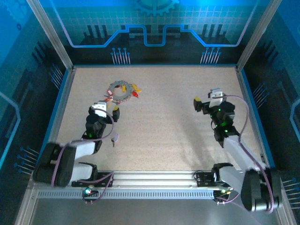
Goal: Put the keys on the keyring
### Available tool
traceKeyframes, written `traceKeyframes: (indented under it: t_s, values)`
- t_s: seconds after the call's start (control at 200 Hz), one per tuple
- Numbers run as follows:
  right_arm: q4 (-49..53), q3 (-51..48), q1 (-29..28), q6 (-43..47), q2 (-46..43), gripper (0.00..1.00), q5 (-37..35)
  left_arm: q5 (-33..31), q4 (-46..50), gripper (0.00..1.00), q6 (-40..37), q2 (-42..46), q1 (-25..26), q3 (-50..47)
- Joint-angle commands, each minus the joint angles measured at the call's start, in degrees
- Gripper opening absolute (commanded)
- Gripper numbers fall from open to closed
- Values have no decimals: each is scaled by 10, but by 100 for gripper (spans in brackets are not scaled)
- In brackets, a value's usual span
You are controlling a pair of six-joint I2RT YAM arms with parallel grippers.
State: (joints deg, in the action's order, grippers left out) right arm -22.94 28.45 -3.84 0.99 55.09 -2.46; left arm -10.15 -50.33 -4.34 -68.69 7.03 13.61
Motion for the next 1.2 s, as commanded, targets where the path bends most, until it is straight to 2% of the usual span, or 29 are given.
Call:
traceKeyframes:
  t_s: [0.0, 0.07, 0.155, 0.225, 0.295, 0.325, 0.39, 0.485, 0.595, 0.72, 0.83, 0.936, 1.091, 1.191]
  values:
    - [161, 68, 2, -33, -81, 100, -36, 11, 246, 99, 31, 133, 4, 96]
    - [227, 104, 3, -70, -116, 100, -65, 33, 345, 99, 44, 169, 5, 159]
    - [284, 127, 4, -148, -145, 100, -100, 49, 390, 99, 87, 174, 4, 218]
    - [318, 130, 6, -207, -163, 100, -131, 43, 419, 99, 149, 156, 4, 261]
    - [328, 125, 8, -212, -170, 100, -120, 17, 463, 99, 258, 114, 3, 299]
    - [335, 124, 8, -215, -170, 100, -118, 34, 465, 99, 285, 89, -5, 316]
    - [355, 127, 7, -223, -164, 100, -112, 107, 499, 99, 259, 24, -17, 377]
    - [391, 132, 7, -242, -150, 100, -104, 113, 615, 99, 251, -85, -17, 505]
    - [401, 118, 7, -261, -134, 100, -63, 142, 672, 99, 236, -224, -18, 617]
    - [381, 81, -2, -263, -116, 100, -10, 227, 740, 99, 156, -396, -18, 752]
    - [384, 63, -17, -261, -110, 100, -1, 239, 832, 99, 131, -523, -18, 883]
    - [401, 58, -33, -256, -110, 100, -4, 251, 854, 99, 129, -584, -17, 928]
    - [417, 54, -44, -244, -120, 100, -20, 246, 805, 99, 141, -594, -17, 893]
    - [418, 55, -45, -241, -120, 100, -21, 254, 808, 99, 140, -609, -17, 894]
